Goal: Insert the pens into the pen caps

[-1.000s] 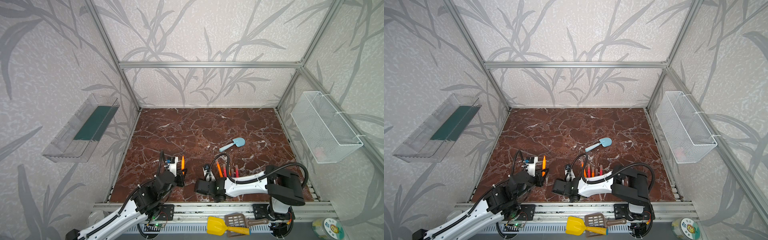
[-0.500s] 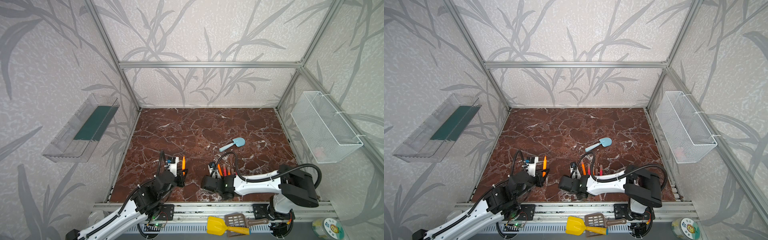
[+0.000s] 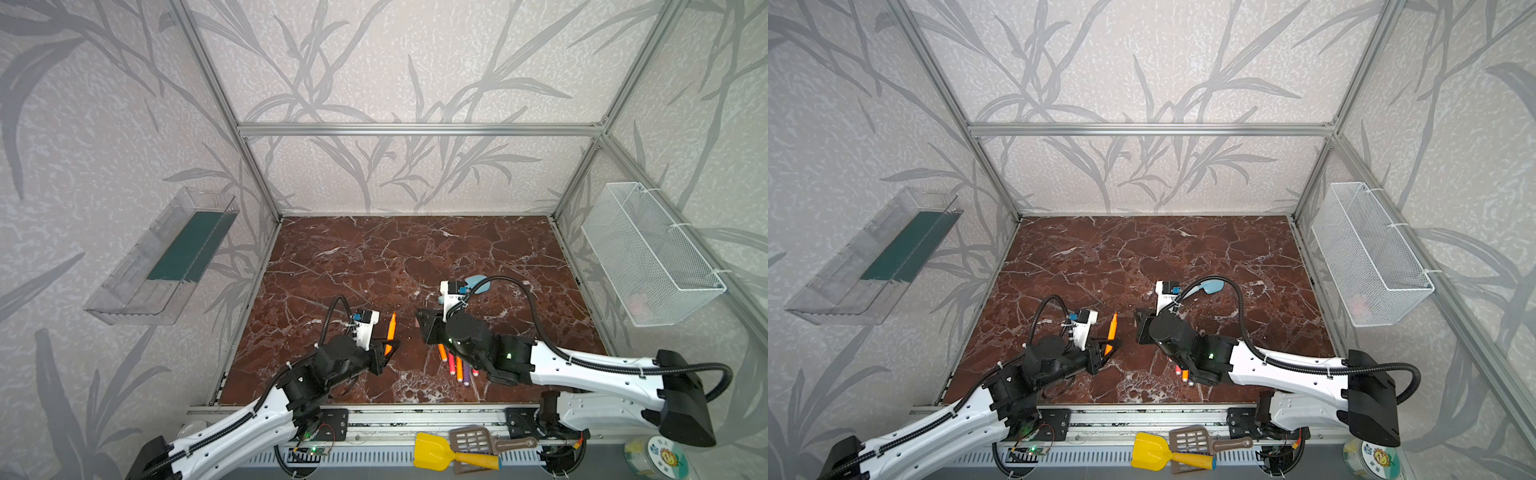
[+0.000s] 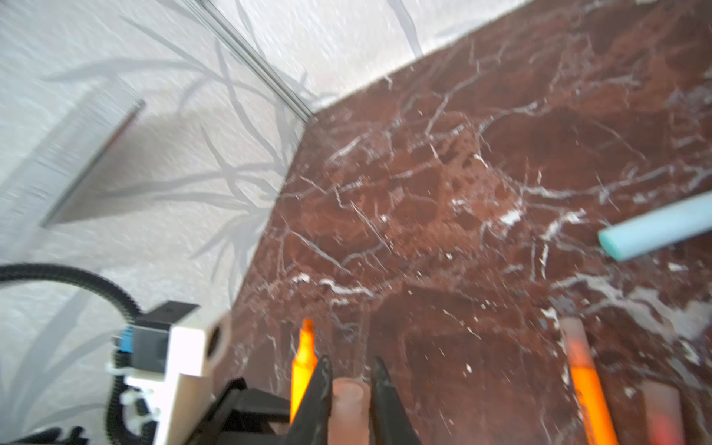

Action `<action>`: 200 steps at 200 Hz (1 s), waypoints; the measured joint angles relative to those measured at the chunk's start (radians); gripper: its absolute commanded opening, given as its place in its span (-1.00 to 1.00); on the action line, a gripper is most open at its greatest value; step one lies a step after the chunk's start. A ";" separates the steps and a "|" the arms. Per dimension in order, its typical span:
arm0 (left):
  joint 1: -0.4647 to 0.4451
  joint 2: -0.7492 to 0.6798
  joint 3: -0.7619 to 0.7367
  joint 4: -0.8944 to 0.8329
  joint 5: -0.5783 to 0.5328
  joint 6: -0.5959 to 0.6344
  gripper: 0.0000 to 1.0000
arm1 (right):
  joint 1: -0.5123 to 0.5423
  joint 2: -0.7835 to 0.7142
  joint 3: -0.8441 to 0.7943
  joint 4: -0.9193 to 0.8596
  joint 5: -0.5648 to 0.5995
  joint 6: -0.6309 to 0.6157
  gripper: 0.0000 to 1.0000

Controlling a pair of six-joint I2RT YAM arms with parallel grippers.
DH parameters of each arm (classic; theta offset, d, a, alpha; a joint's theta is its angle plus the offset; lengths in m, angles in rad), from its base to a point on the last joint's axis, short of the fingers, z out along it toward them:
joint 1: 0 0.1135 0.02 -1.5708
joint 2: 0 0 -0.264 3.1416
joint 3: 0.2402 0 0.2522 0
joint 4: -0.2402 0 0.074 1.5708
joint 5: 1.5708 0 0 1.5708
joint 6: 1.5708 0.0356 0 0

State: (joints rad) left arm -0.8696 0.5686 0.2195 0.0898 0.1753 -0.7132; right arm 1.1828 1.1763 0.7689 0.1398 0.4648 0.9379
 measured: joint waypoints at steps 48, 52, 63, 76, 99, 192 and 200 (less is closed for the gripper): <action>0.000 -0.018 0.000 0.061 0.035 -0.006 -1.00 | -0.033 0.034 -0.030 0.183 0.000 0.031 -0.71; 0.000 -0.019 0.000 0.064 0.038 -0.006 -1.00 | -0.033 0.039 -0.030 0.193 -0.001 0.034 -0.71; 0.000 -0.023 0.000 0.074 0.046 -0.010 -1.00 | -0.033 0.054 -0.029 0.218 -0.002 0.037 -0.71; 0.000 -0.024 0.000 0.084 0.057 -0.015 -1.00 | -0.033 0.074 -0.024 0.241 -0.003 0.040 -0.71; 0.000 -0.027 0.000 0.093 0.065 -0.021 -1.00 | -0.033 0.114 0.005 0.267 -0.004 0.041 -0.72; 0.000 -0.039 0.000 0.104 0.068 -0.021 -1.00 | -0.033 0.196 0.060 0.335 -0.021 0.037 -0.72; 0.000 -0.043 0.000 0.104 0.066 -0.021 -1.00 | -0.033 0.196 0.060 0.335 -0.021 0.037 -0.72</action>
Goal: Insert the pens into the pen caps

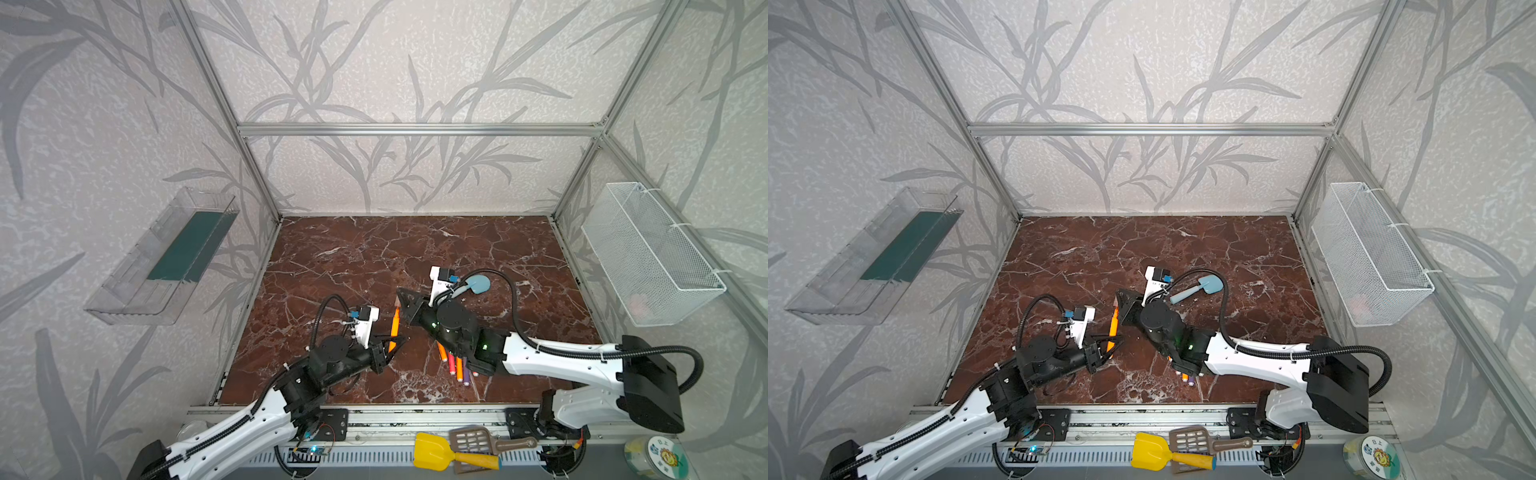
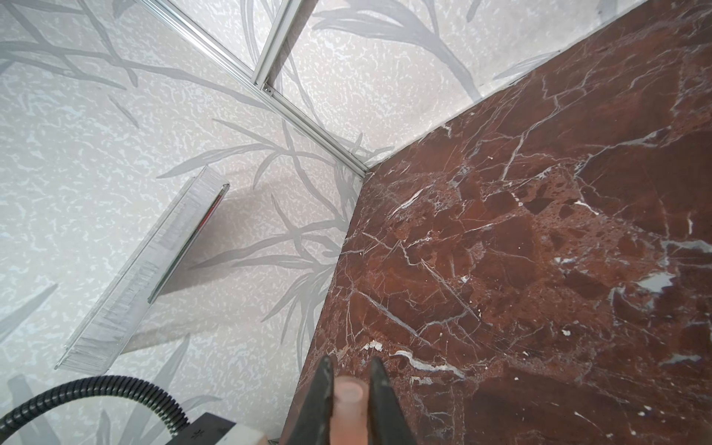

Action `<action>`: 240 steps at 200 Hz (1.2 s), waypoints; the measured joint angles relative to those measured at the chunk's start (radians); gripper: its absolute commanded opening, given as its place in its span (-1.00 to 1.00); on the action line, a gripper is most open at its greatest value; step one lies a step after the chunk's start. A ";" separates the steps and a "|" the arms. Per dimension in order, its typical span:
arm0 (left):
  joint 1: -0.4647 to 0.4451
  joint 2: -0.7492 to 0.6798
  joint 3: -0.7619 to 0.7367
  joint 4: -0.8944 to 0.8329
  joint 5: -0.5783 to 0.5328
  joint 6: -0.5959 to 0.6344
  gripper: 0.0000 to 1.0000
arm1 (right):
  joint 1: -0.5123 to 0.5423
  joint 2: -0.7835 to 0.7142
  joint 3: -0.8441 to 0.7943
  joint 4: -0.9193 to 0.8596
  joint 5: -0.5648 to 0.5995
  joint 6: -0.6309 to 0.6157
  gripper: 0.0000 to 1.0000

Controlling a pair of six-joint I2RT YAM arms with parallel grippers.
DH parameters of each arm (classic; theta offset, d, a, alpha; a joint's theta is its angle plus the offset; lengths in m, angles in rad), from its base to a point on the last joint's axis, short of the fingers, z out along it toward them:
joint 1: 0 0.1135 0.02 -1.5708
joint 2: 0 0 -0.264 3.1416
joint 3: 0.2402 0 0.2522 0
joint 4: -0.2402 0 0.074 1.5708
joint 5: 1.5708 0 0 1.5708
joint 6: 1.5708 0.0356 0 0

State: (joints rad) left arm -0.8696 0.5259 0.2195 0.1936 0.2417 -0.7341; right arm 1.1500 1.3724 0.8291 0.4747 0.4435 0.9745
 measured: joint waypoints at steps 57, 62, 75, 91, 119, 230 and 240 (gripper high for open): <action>0.000 -0.032 0.000 -0.010 -0.005 0.000 -1.00 | 0.000 0.017 0.011 0.006 -0.040 -0.012 -0.77; 0.000 -0.033 0.000 -0.014 -0.006 0.000 -1.00 | 0.000 0.022 0.013 0.011 -0.046 -0.015 -0.78; 0.000 -0.038 0.000 -0.024 -0.013 0.000 -1.00 | 0.000 0.035 0.016 0.023 -0.067 -0.022 -0.78; 0.000 -0.037 0.000 -0.033 -0.020 0.000 -1.00 | -0.003 0.043 0.017 0.032 -0.084 -0.028 -0.78; 0.000 -0.033 0.002 -0.046 -0.034 0.000 -1.00 | -0.005 0.045 0.009 0.054 -0.098 -0.051 -0.78; 0.000 -0.054 0.019 -0.092 -0.037 0.000 -1.00 | -0.011 0.027 -0.086 0.185 -0.187 -0.155 -0.76; -0.002 -0.058 0.019 -0.101 -0.036 0.000 -1.00 | -0.010 0.021 -0.105 0.206 -0.194 -0.157 -0.77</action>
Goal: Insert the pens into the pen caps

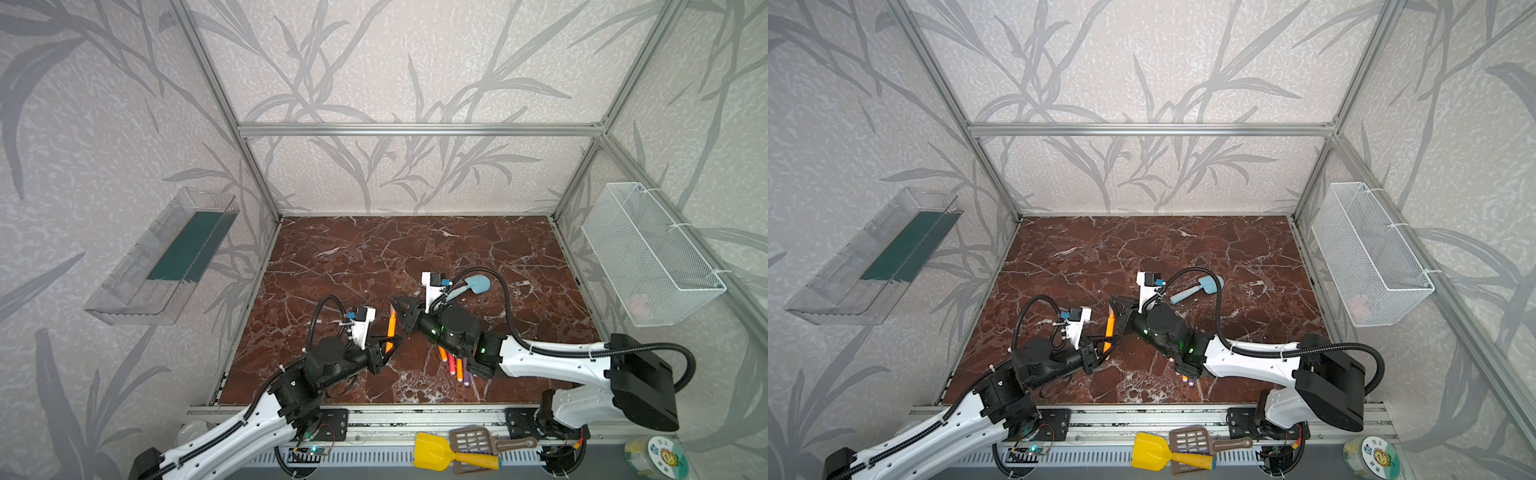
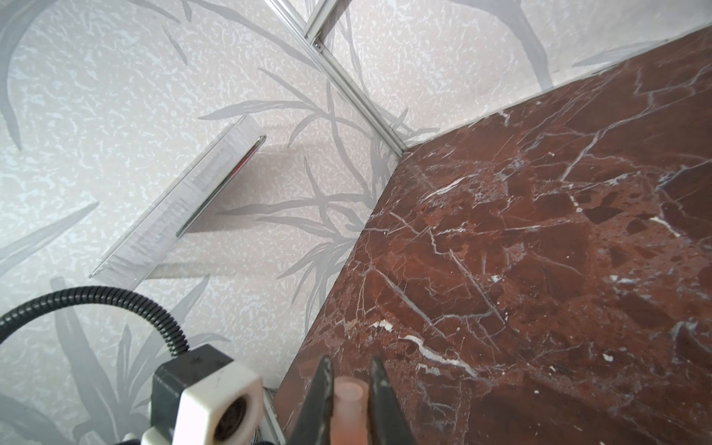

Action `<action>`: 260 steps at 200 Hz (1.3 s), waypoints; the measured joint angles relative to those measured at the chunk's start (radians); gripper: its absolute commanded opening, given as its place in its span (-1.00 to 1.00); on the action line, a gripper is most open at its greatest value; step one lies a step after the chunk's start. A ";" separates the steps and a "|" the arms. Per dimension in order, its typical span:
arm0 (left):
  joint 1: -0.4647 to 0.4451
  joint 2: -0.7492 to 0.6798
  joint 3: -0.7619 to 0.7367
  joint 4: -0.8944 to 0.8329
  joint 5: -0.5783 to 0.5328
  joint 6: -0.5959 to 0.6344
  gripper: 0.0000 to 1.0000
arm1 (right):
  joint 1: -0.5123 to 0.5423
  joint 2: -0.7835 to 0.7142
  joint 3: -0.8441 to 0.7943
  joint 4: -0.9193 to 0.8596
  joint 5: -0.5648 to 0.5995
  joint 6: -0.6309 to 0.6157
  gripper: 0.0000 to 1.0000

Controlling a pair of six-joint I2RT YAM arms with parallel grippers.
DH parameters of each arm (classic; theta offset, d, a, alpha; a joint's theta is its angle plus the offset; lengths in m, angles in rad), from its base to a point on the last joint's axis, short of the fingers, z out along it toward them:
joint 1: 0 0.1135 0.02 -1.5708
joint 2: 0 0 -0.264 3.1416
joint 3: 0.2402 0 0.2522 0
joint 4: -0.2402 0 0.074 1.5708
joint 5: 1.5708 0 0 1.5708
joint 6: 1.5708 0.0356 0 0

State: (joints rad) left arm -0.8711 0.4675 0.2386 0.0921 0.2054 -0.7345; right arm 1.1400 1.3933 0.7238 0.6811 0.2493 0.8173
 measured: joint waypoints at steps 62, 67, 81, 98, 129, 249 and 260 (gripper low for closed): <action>0.000 -0.013 0.000 -0.009 0.009 0.010 -1.00 | 0.001 -0.027 -0.036 0.027 -0.031 0.010 -0.78; 0.000 -0.013 0.000 -0.009 0.010 0.013 -1.00 | 0.000 -0.028 -0.037 0.030 -0.039 0.016 -0.79; 0.000 -0.016 0.000 -0.009 0.010 0.018 -1.00 | -0.002 -0.031 -0.038 0.037 -0.055 0.031 -0.79; -0.001 -0.018 0.000 -0.010 0.013 0.026 -1.00 | 0.000 -0.039 -0.051 0.049 -0.063 0.056 -0.78; -0.008 -0.018 0.002 -0.021 0.023 0.049 -1.00 | 0.029 -0.069 -0.052 -0.003 -0.014 0.081 -0.68; 0.005 -0.016 0.008 0.018 -0.009 0.065 -1.00 | 0.080 -0.248 0.085 -0.339 0.051 -0.042 0.40; 0.005 -0.016 0.008 0.019 -0.003 0.067 -1.00 | 0.075 -0.236 0.115 -0.347 0.056 -0.050 0.34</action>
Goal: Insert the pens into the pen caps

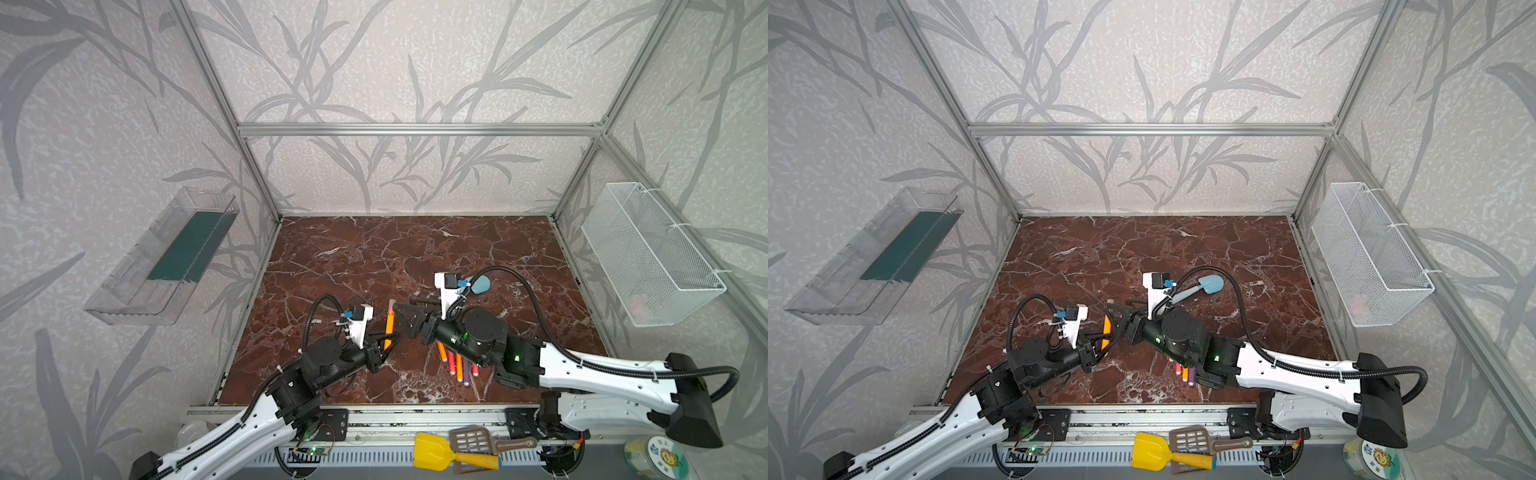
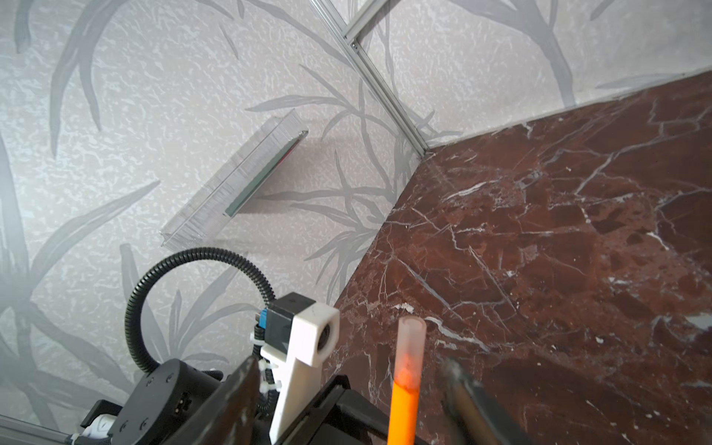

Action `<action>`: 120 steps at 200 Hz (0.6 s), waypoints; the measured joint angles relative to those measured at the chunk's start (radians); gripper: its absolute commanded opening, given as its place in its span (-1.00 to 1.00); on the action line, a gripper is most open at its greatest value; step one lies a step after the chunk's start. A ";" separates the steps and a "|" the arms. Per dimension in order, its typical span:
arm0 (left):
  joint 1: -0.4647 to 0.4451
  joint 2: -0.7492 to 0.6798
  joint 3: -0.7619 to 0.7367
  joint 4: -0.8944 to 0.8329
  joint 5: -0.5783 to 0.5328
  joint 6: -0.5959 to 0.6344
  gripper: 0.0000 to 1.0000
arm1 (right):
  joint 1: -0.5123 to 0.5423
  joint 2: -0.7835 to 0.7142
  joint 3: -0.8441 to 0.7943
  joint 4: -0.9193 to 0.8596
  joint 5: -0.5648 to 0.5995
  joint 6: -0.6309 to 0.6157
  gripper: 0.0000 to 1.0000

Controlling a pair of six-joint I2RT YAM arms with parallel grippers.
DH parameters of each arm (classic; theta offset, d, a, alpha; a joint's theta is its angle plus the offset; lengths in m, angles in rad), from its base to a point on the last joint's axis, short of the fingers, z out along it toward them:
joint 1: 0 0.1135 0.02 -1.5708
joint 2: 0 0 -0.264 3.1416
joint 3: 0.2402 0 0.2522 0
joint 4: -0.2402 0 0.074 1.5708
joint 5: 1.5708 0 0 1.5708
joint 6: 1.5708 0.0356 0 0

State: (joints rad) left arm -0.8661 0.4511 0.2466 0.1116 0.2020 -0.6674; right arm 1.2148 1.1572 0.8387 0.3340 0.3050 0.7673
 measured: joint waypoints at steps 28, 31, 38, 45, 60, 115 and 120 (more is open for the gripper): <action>0.000 0.000 0.000 0.001 0.005 0.003 -1.00 | -0.019 0.074 0.069 -0.026 0.010 -0.009 0.23; 0.000 0.000 0.000 0.001 0.006 0.003 -1.00 | -0.020 0.085 0.075 -0.027 0.010 -0.010 0.23; 0.000 0.000 0.000 0.001 0.007 0.004 -1.00 | -0.025 0.109 0.087 -0.032 0.012 -0.009 0.22; 0.000 0.000 0.000 0.001 0.008 0.005 -1.00 | -0.029 0.132 0.098 -0.039 0.012 -0.009 0.20; 0.000 0.000 0.001 0.001 0.010 0.006 -1.00 | -0.040 0.178 0.113 -0.049 0.010 -0.005 0.12; 0.000 0.000 0.009 0.000 0.010 0.017 -1.00 | -0.059 0.287 0.177 -0.073 -0.014 0.010 -0.29; 0.000 -0.001 0.010 0.000 0.010 0.018 -1.00 | -0.061 0.291 0.182 -0.072 -0.018 0.010 -0.34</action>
State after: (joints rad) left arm -0.8661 0.4503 0.2569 0.1120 0.2123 -0.6495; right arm 1.1542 1.4487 1.0203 0.2615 0.2871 0.7773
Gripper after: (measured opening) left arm 0.161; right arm 0.371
